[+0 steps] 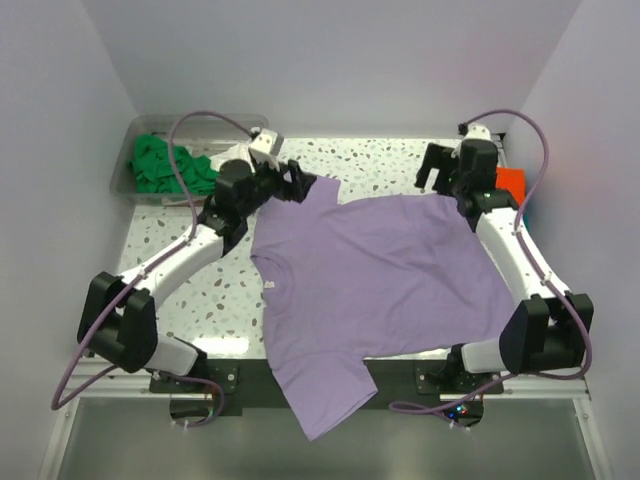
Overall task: Fold and stack the t-shirts
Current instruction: Flatten the tshirt out
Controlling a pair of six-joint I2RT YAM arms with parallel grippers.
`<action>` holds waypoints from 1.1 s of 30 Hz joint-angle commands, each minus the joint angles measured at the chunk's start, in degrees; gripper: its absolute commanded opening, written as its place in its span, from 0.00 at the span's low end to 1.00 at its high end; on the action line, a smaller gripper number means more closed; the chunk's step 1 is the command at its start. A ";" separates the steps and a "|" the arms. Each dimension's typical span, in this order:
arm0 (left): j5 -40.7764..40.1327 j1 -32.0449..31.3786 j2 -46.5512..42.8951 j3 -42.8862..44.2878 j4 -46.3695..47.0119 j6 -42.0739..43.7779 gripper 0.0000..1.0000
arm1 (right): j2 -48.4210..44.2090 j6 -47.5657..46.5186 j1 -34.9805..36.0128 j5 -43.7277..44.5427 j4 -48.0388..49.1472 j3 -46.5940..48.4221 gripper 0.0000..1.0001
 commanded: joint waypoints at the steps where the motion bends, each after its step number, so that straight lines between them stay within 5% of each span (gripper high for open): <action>1: -0.83 -0.58 -0.56 -9.80 -0.48 -3.65 0.80 | -1.07 3.14 4.35 -3.86 3.45 -7.01 0.99; 7: -6.01 -4.44 -3.55 -21.15 -0.04 -3.83 0.79 | 0.15 6.22 11.39 2.64 5.65 -14.31 0.99; 14: -8.83 -5.77 -0.40 -26.78 -1.01 -4.00 0.79 | 2.95 8.15 11.57 -2.26 12.41 -20.91 0.99; 33: -11.39 1.52 20.78 -12.20 -5.75 -1.02 0.82 | 22.20 7.89 11.75 -1.57 9.26 -8.70 0.99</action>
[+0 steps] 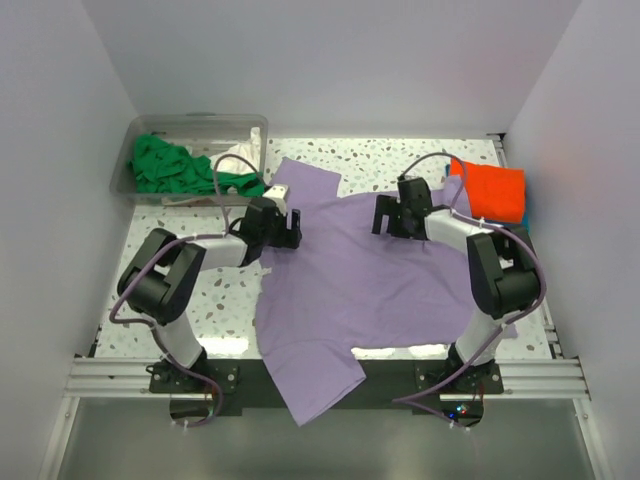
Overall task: Fold and stack the t-shirts
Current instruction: Flatten the tshirt out
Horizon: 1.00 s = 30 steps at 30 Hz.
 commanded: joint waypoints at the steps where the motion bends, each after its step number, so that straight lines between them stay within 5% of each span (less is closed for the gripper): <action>1: 0.29 2.92 3.91 3.80 -3.41 1.83 0.82 | 3.39 0.02 0.14 0.68 -0.45 4.90 0.99; 17: -2.87 5.83 15.26 27.45 -13.00 7.72 0.82 | 13.33 -2.00 0.76 -0.99 -6.87 20.46 0.99; 30: -4.63 -0.76 0.68 16.48 -9.75 7.46 0.82 | -1.96 -2.71 5.59 0.24 -3.00 8.61 0.98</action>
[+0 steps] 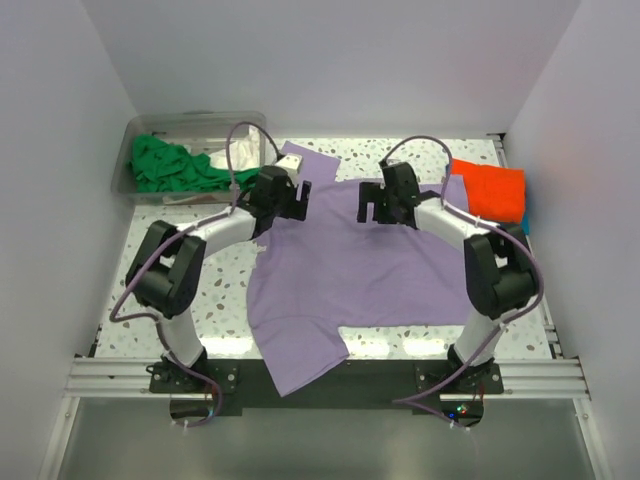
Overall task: Fold and stack the t-shirts
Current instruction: Flatten the tshirt out
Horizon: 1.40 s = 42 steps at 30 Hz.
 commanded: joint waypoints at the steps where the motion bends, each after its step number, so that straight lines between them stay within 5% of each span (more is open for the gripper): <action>1: 0.13 -1.53 -5.69 -5.03 2.14 -1.02 0.82 | -5.96 -0.10 1.41 0.31 2.53 -4.03 0.98; 7: 1.01 -2.59 -15.00 -24.87 10.21 -7.43 0.82 | -11.06 0.95 3.44 1.45 6.04 -14.40 0.98; 15: 3.12 -2.59 -18.53 -35.19 15.94 -10.52 0.82 | -14.84 1.83 4.67 2.86 8.07 -21.97 0.98; 42: 2.60 6.29 1.25 -13.41 8.92 -4.46 0.83 | 5.72 1.66 4.67 1.80 3.33 -2.99 0.98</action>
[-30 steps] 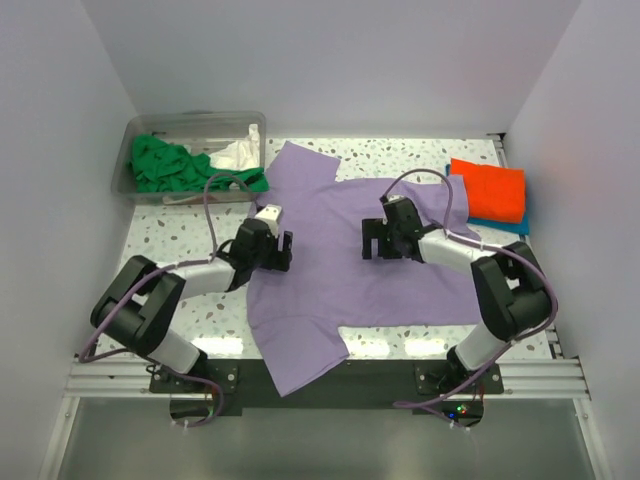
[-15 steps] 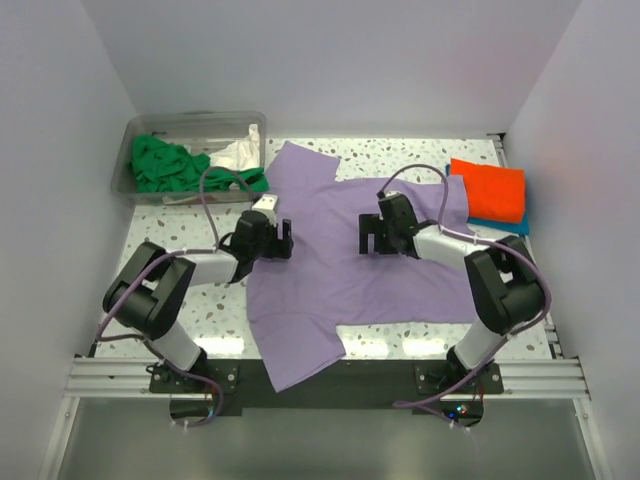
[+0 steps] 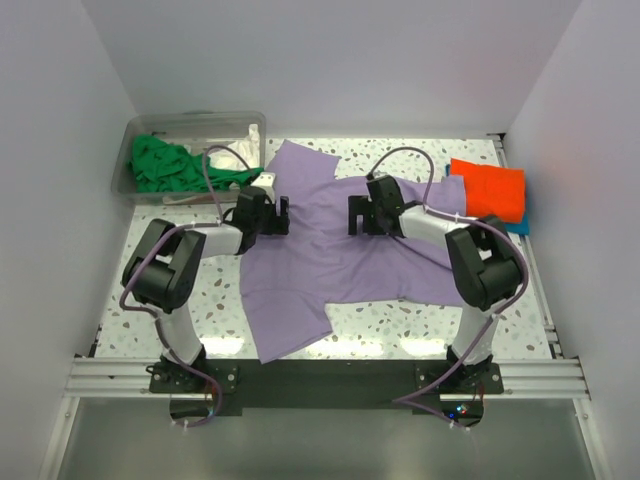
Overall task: Fold and stack the t-shirts
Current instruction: Flatten the tshirt out
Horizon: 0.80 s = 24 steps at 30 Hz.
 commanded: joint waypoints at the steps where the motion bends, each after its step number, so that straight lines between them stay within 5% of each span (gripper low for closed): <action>1: 0.61 1.04 2.14 3.31 -4.94 1.86 0.83 | 3.34 0.30 0.10 -1.19 -2.58 3.39 0.98; 9: 2.63 0.43 0.22 4.03 -4.42 1.78 0.83 | 1.07 -0.75 0.01 -3.74 -2.85 5.16 0.98; 24: -1.68 -4.23 -21.06 -11.43 -2.92 -2.97 0.83 | -13.53 0.21 1.86 -8.57 3.31 -8.19 0.98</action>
